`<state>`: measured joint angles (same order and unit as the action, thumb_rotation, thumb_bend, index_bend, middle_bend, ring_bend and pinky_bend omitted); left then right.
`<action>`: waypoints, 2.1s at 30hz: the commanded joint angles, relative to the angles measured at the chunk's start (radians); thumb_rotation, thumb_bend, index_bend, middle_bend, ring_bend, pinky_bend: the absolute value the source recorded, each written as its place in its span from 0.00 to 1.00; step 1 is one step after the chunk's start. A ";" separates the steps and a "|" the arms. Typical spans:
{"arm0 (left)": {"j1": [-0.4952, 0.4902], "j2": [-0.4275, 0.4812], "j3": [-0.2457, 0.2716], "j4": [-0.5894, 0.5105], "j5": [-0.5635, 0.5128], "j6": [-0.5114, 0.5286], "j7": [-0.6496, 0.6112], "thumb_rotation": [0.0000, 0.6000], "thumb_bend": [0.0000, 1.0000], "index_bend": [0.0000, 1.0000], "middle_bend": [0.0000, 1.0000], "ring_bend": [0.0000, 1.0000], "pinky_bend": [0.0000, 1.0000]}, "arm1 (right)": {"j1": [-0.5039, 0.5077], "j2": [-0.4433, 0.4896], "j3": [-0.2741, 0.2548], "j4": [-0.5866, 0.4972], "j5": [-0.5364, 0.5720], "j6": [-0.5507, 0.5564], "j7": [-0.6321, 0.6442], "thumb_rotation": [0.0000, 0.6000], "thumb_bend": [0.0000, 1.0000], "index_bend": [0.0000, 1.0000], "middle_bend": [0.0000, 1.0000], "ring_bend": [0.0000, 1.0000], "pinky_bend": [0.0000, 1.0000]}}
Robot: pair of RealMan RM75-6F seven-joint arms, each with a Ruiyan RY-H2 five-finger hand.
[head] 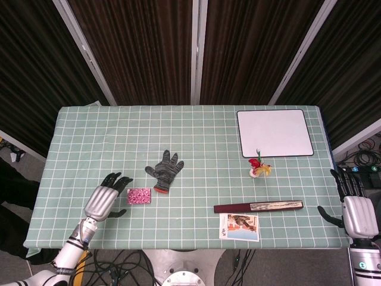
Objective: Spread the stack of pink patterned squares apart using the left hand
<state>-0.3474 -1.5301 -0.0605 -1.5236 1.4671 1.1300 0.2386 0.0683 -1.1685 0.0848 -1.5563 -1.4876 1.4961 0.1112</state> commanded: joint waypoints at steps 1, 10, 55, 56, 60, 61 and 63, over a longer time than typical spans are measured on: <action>-0.023 -0.026 -0.005 0.019 -0.022 -0.030 0.003 1.00 0.17 0.14 0.15 0.02 0.09 | 0.001 0.001 0.002 0.000 0.004 -0.003 0.002 1.00 0.12 0.00 0.00 0.00 0.00; -0.072 -0.069 -0.033 0.064 -0.109 -0.102 -0.010 1.00 0.17 0.14 0.19 0.03 0.09 | 0.001 -0.008 0.005 0.020 0.026 -0.018 0.021 1.00 0.12 0.00 0.00 0.00 0.00; -0.103 -0.184 -0.025 0.149 -0.192 -0.060 0.007 1.00 0.19 0.16 0.29 0.07 0.10 | 0.007 -0.040 0.011 0.079 0.070 -0.069 0.067 1.00 0.15 0.00 0.00 0.00 0.00; -0.104 -0.185 -0.026 0.150 -0.194 -0.061 0.003 1.00 0.19 0.16 0.29 0.07 0.10 | 0.006 -0.040 0.012 0.081 0.070 -0.069 0.069 1.00 0.15 0.00 0.00 0.00 0.00; -0.105 -0.188 -0.025 0.157 -0.197 -0.063 -0.005 1.00 0.19 0.16 0.29 0.07 0.10 | 0.007 -0.041 0.012 0.085 0.071 -0.072 0.074 1.00 0.15 0.00 0.00 0.00 0.00; -0.105 -0.189 -0.025 0.159 -0.196 -0.062 -0.005 1.00 0.19 0.16 0.29 0.07 0.10 | 0.007 -0.041 0.012 0.085 0.072 -0.073 0.074 1.00 0.15 0.00 0.00 0.00 0.00; -0.105 -0.190 -0.024 0.162 -0.197 -0.062 -0.006 1.00 0.19 0.16 0.29 0.07 0.10 | 0.008 -0.041 0.012 0.086 0.073 -0.076 0.076 1.00 0.15 0.00 0.00 0.00 0.00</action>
<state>-0.4526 -1.7199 -0.0848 -1.3619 1.2700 1.0682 0.2322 0.0761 -1.2094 0.0965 -1.4707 -1.4151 1.4200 0.1870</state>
